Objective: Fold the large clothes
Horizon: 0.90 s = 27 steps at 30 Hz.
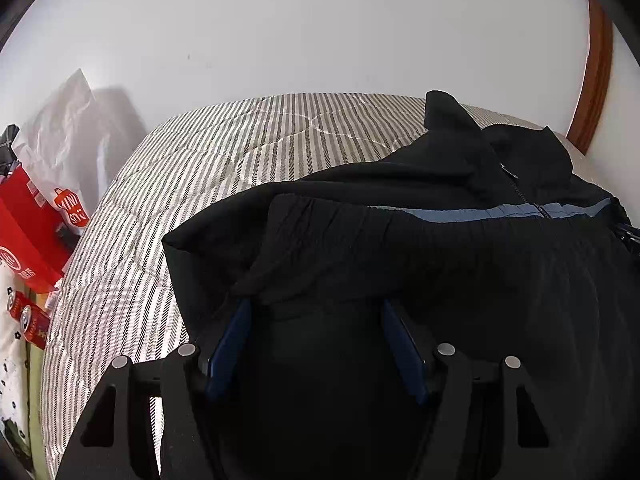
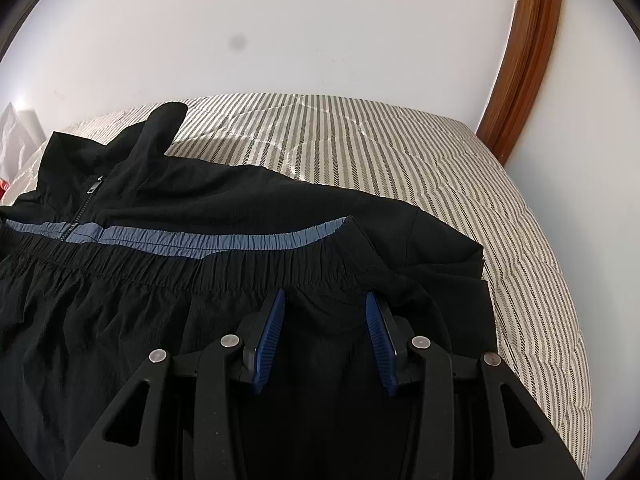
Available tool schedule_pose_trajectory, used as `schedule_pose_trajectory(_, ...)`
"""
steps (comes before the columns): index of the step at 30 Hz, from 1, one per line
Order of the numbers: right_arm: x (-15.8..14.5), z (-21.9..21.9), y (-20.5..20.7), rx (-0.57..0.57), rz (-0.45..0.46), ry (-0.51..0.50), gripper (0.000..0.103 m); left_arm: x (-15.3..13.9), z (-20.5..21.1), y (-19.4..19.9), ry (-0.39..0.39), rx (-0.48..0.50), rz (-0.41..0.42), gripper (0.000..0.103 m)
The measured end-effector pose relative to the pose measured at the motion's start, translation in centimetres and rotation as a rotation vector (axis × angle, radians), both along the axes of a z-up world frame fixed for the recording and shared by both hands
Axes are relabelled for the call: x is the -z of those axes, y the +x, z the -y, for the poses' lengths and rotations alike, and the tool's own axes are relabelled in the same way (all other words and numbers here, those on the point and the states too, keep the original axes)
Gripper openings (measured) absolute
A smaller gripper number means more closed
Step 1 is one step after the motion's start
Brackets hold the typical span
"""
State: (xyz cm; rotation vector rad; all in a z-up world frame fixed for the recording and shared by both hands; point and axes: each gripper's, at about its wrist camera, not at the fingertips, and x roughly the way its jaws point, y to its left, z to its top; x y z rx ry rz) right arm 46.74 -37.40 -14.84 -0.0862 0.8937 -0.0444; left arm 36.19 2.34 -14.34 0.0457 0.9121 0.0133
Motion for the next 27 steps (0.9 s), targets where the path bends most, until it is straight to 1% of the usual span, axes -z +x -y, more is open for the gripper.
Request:
schedule_pose_trajectory(6,0.06,-0.34,-0.08,-0.001,0.005,-0.028,0.042,-0.03,-0.04,-0.02,-0.007,-0.001,0.001,0.065)
schedule_pose_trajectory(11,0.1,-0.3,-0.07,-0.001,0.004,-0.024,0.042,-0.1,0.09,-0.11,0.007,0.004,0.001,0.065)
schedule_pose_trajectory(27,0.15,-0.34,0.02,-0.004,0.006,-0.017,0.042,-0.08,-0.02,-0.14,0.006,0.004,0.001,0.065)
